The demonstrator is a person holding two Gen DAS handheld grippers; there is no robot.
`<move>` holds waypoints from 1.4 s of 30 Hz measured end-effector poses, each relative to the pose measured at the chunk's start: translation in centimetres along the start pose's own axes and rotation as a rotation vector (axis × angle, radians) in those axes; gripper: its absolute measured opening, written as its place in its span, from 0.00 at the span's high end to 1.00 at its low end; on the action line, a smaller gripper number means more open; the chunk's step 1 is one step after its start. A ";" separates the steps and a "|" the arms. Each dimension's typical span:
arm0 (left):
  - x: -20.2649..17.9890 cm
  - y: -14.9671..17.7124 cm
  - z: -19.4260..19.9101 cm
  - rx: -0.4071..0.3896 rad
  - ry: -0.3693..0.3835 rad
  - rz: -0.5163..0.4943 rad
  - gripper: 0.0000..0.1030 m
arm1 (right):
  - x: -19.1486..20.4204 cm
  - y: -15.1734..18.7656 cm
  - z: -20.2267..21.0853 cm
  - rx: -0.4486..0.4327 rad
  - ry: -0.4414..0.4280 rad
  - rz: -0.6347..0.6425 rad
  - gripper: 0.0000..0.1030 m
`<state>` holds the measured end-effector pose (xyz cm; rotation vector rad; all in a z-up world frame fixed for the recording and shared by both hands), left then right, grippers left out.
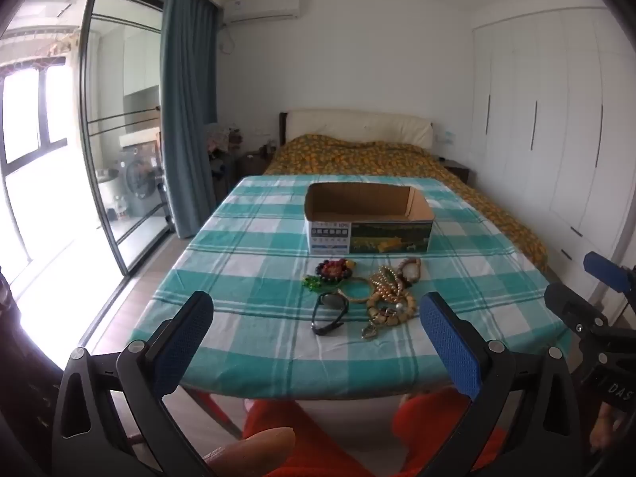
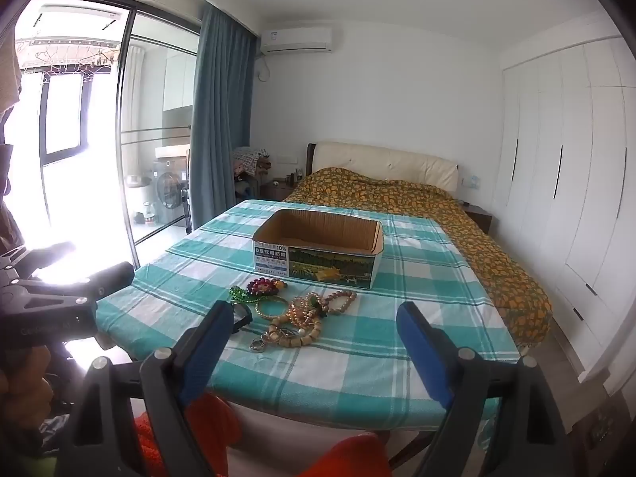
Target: Organize jewelry
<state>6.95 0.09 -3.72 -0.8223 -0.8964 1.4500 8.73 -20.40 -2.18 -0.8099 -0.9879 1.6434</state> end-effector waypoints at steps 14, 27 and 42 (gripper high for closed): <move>-0.4 0.4 0.0 0.014 0.011 -0.016 0.00 | -0.1 0.0 0.0 -0.004 -0.010 -0.015 0.16; -0.7 0.3 -0.1 0.016 0.013 -0.018 0.00 | -0.2 0.3 -0.2 -0.003 -0.012 -0.013 0.16; -0.7 0.0 -0.1 0.014 0.015 -0.021 0.00 | -0.1 0.2 0.0 -0.001 -0.014 -0.014 0.16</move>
Point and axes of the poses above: each gripper's, at about its wrist camera, not at the fingertips, and z roughly against the way its jaws point, x to its left, y to its underside, the point moved 8 cm from there along -z, roughly the way its jaws point, and after that the axes turned 4 degrees about -y, right-handed, at the moved point
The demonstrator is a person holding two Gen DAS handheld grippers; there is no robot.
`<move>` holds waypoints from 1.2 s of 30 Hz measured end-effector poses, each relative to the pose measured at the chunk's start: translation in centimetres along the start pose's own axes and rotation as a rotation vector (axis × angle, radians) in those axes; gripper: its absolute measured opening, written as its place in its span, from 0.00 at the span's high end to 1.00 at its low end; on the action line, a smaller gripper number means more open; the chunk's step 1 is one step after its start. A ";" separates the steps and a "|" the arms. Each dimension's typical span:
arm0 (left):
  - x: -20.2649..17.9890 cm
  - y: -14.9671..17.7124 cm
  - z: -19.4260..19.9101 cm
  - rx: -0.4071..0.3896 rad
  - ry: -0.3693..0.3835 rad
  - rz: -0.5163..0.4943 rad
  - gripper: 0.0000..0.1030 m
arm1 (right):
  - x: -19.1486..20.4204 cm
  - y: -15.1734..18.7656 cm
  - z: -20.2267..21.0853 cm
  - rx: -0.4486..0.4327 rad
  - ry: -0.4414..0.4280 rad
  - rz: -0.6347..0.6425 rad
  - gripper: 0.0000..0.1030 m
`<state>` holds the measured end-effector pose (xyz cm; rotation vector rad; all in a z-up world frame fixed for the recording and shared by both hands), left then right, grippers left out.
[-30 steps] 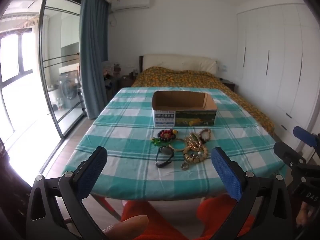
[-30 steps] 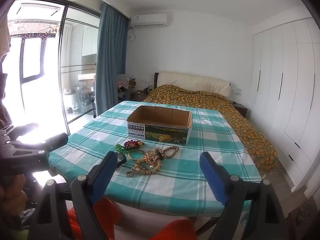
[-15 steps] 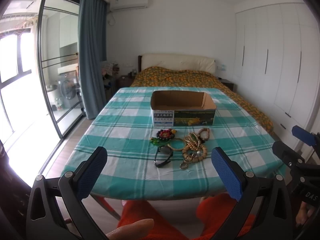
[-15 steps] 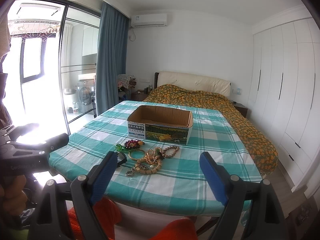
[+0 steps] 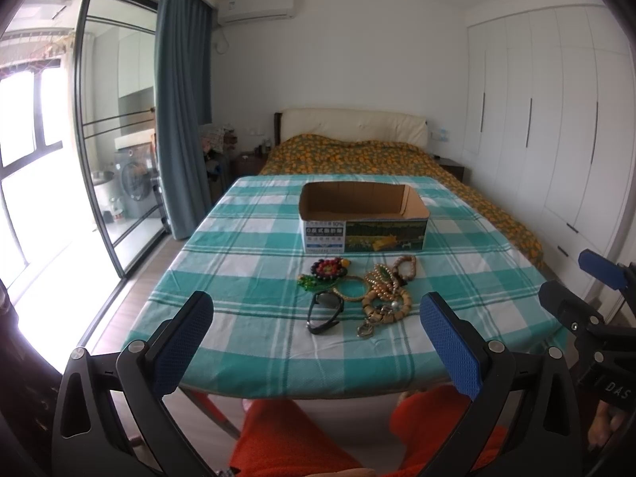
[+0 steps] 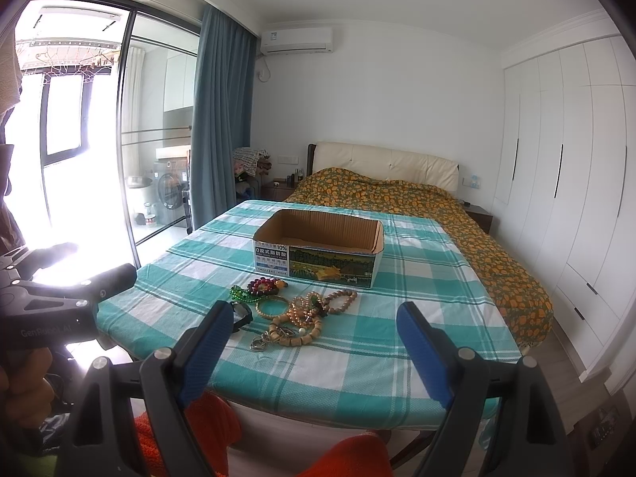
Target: Organize jewelry
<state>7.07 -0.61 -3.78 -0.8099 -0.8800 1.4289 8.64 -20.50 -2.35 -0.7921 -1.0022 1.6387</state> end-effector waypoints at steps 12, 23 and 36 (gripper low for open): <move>-0.1 -0.2 0.0 -0.008 0.002 -0.001 0.00 | 0.1 -0.1 -0.1 -0.001 0.000 0.001 0.16; 0.2 0.0 -0.1 -0.008 0.004 0.001 0.00 | 0.1 -0.1 -0.1 -0.001 -0.001 0.002 0.16; 0.4 -0.2 0.6 -0.033 0.008 -0.002 0.00 | 0.1 -0.1 -0.1 -0.002 -0.002 0.002 0.16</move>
Point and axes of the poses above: each gripper's, at about its wrist camera, not at the fingertips, and z roughly against the way its jaws point, x to its left, y to its underside, the point moved 8 cm from there along -z, roughly the way its jaws point, and after that the axes turned 4 degrees about -y, right-handed, at the moved point
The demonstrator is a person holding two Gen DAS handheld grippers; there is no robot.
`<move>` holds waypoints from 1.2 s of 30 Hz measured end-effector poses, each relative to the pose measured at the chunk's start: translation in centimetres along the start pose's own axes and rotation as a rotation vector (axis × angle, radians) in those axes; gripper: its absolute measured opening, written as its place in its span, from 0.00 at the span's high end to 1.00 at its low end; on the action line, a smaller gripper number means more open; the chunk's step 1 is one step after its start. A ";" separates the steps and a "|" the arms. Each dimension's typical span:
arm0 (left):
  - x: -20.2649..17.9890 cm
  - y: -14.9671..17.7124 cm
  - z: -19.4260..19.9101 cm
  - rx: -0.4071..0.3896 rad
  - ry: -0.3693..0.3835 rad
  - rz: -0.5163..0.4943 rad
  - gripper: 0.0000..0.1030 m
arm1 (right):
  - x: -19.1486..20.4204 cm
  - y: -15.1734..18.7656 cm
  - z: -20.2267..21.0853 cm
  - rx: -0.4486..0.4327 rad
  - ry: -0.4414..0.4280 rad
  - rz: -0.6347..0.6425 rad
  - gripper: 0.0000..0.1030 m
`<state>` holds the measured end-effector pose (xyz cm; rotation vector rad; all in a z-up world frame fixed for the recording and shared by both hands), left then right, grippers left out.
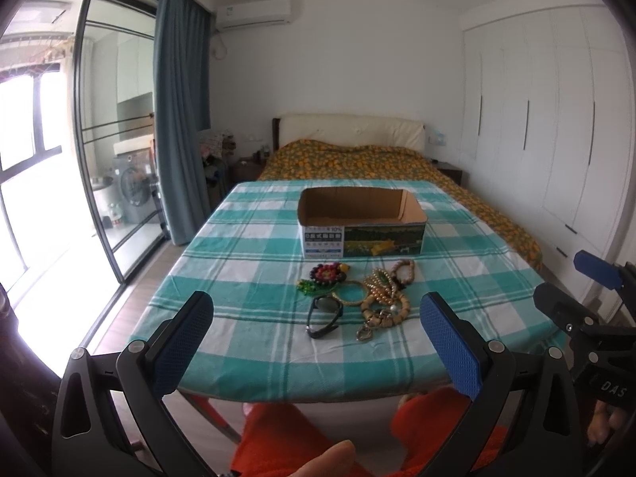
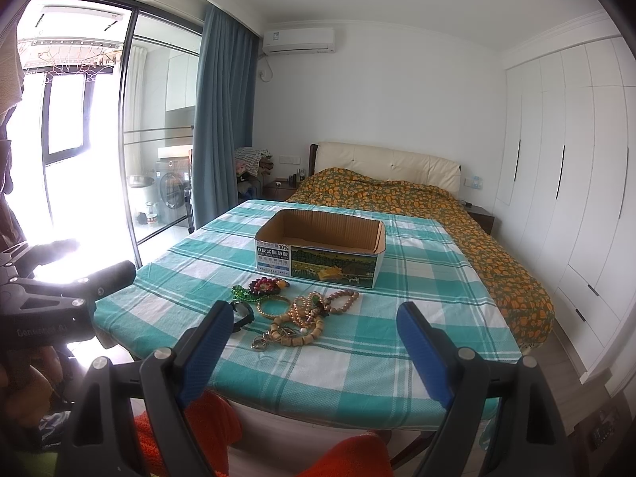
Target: Organize jewelry
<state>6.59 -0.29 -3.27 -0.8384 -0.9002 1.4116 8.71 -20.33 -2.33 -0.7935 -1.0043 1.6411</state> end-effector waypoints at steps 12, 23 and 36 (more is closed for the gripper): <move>-0.5 -0.5 0.4 -0.038 -0.004 -0.024 0.00 | 0.1 -0.1 0.0 -0.004 0.001 0.000 0.16; -0.6 -0.6 0.6 -0.050 -0.006 -0.022 0.00 | 0.2 -0.4 0.0 -0.006 0.002 0.001 0.16; -0.9 -0.5 1.0 -0.056 0.003 -0.033 0.00 | 0.1 -0.2 0.1 -0.004 -0.002 -0.001 0.16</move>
Point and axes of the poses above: each gripper's, at about its wrist camera, not at the fingertips, and z roughly against the way its jaws point, x to its left, y to its underside, the point moved 8 cm from there along -z, roughly the way its jaws point, and after that the axes turned 4 degrees about -y, right-handed, at the moved point
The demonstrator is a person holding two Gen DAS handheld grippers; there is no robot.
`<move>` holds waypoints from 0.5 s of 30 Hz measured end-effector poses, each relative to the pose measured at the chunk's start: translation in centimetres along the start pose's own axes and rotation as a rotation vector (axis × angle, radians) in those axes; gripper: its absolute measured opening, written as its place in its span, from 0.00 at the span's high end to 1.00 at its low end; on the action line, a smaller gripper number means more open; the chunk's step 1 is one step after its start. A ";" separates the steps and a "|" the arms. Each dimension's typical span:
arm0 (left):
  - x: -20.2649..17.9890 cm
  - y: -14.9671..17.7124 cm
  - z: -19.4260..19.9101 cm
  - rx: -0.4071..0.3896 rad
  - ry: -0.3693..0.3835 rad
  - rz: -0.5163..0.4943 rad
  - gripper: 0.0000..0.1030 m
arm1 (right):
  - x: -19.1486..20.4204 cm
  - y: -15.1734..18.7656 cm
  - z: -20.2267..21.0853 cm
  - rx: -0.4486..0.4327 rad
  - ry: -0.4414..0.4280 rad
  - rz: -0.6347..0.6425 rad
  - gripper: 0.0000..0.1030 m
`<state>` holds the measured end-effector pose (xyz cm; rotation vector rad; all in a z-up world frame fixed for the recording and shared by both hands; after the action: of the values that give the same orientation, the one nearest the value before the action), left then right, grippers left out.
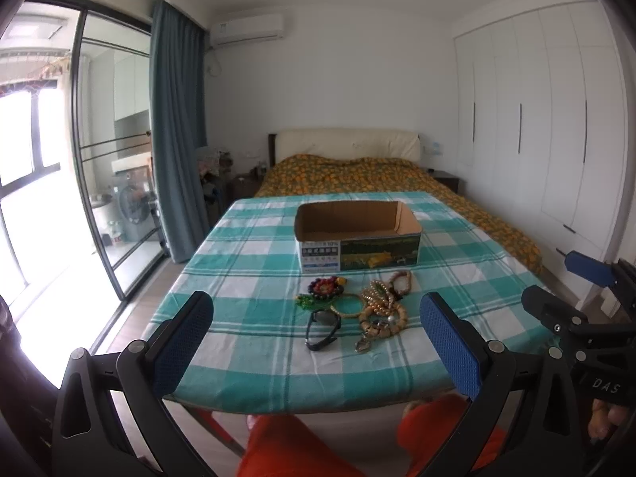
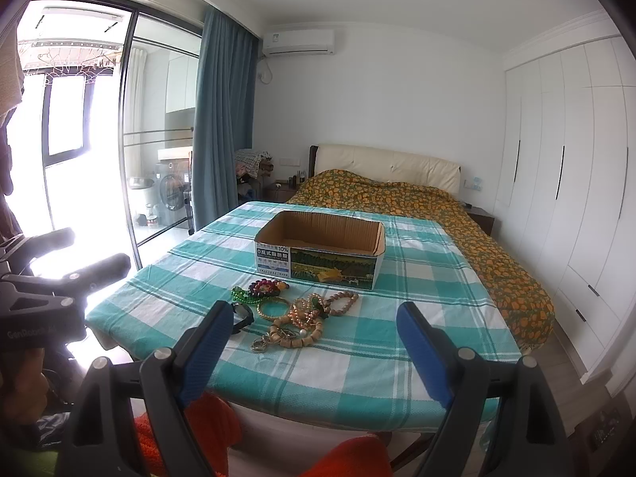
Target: Organize jewelry
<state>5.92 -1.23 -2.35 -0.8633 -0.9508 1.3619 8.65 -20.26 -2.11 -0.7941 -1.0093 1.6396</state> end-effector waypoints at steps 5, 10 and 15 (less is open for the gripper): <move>0.0 0.1 0.0 0.005 -0.004 0.000 0.00 | 0.0 0.0 0.0 0.000 0.000 0.000 0.16; 0.1 0.1 0.0 0.009 -0.009 0.000 0.00 | 0.0 0.0 0.0 0.000 0.000 0.000 0.16; 0.0 0.0 0.0 0.009 -0.018 -0.006 0.00 | 0.0 0.0 0.0 0.000 0.000 0.000 0.16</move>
<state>5.92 -1.20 -2.40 -0.8424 -0.9593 1.3698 8.65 -20.25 -2.12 -0.7945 -1.0095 1.6388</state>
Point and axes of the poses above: each gripper's, at about its wrist camera, not at the fingertips, and z roughly against the way its jaws point, x to its left, y to its underside, the point moved 8 cm from there along -z, roughly the way its jaws point, and after that the axes turned 4 degrees about -y, right-handed, at the moved point
